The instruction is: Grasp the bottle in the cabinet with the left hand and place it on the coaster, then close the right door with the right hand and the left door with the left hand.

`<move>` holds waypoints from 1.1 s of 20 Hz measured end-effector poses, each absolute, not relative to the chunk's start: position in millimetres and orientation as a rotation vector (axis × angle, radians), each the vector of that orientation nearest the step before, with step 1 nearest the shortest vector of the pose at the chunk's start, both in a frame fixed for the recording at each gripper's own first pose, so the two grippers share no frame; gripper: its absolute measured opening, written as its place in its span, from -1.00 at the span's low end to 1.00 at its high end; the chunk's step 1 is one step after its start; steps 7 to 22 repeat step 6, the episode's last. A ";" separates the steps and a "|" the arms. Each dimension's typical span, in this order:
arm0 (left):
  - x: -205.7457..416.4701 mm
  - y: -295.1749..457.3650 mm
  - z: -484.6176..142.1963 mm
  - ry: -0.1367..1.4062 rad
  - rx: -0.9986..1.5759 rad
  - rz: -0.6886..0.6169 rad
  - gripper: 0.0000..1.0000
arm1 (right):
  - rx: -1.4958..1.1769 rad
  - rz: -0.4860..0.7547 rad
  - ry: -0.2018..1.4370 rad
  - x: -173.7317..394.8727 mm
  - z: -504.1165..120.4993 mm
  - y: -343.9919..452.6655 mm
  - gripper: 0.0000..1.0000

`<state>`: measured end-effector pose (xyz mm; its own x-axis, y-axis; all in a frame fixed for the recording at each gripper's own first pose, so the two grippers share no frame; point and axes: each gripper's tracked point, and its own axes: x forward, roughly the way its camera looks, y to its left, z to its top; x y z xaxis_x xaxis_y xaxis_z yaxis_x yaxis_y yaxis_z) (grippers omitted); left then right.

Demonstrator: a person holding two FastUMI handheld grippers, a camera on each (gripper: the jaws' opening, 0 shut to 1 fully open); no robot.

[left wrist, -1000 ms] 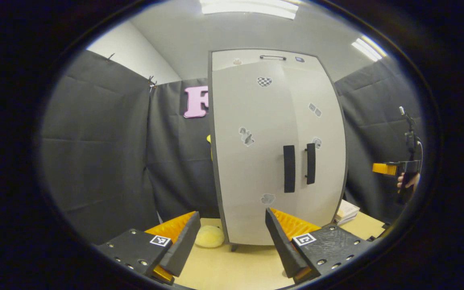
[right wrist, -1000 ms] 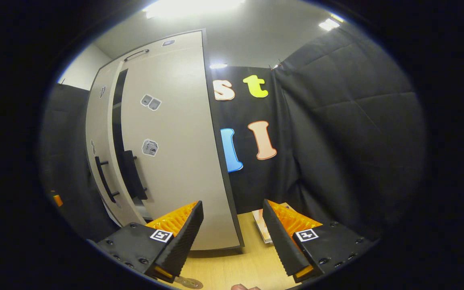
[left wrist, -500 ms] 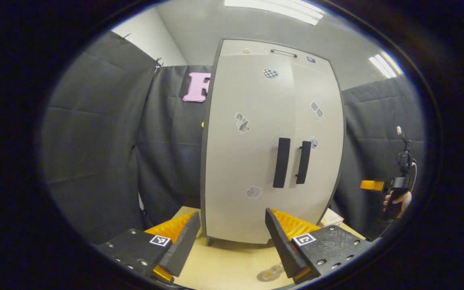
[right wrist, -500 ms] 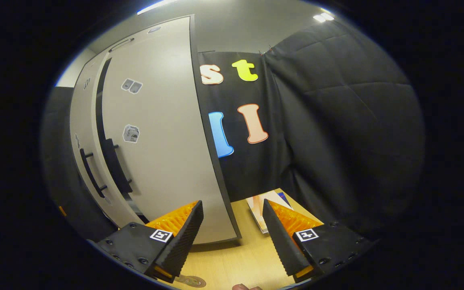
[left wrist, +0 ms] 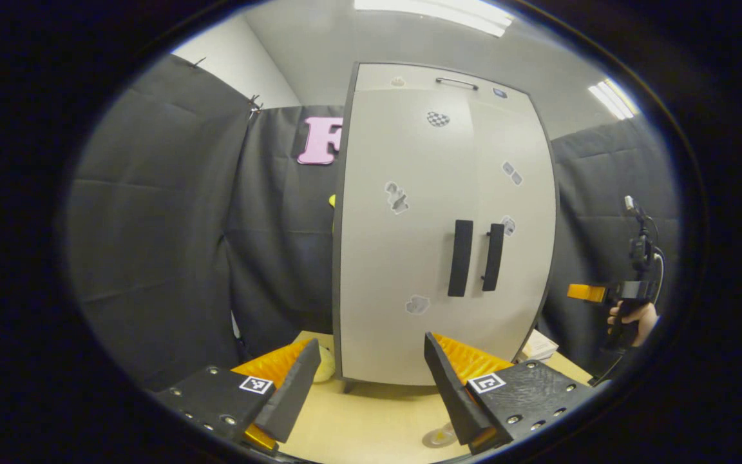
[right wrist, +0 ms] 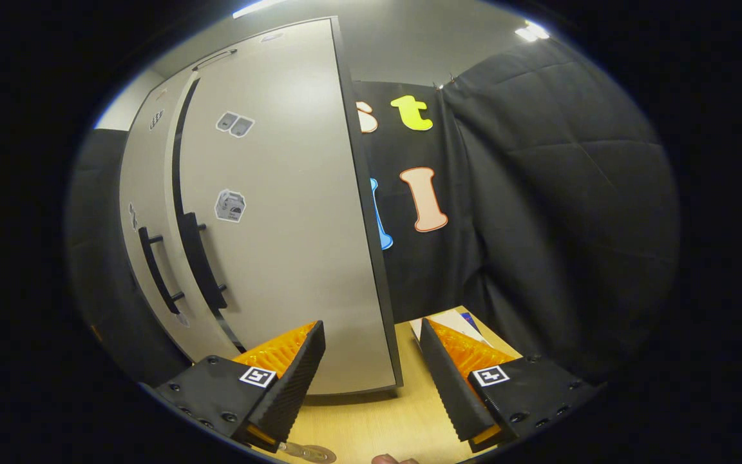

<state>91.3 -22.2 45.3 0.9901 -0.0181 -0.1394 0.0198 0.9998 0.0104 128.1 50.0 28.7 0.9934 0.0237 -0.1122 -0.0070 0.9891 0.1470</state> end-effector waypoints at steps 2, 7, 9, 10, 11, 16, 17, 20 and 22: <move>90.8 -22.2 45.7 0.137 0.034 -0.027 0.87 | 0.141 0.010 0.103 126.0 31.0 54.3 0.90; 92.6 -4.1 47.0 0.114 0.046 0.015 0.86 | 0.110 0.004 0.067 115.6 39.9 64.8 0.90; 92.6 -4.1 47.0 0.114 0.046 0.015 0.86 | 0.110 0.004 0.067 115.6 39.9 64.8 0.90; 92.6 -4.1 47.0 0.114 0.046 0.015 0.86 | 0.110 0.004 0.067 115.6 39.9 64.8 0.90; 92.6 -4.1 47.0 0.114 0.046 0.015 0.86 | 0.110 0.004 0.067 115.6 39.9 64.8 0.90; 92.6 -4.1 47.0 0.114 0.046 0.015 0.86 | 0.110 0.004 0.067 115.6 39.9 64.8 0.90; 92.6 -4.1 47.0 0.114 0.046 0.015 0.86 | 0.110 0.004 0.067 115.6 39.9 64.8 0.90; 92.6 -4.1 47.0 0.114 0.046 0.015 0.86 | 0.110 0.004 0.067 115.6 39.9 64.8 0.90; 92.6 -4.1 47.0 0.114 0.046 0.015 0.86 | 0.110 0.004 0.067 115.6 39.9 64.8 0.90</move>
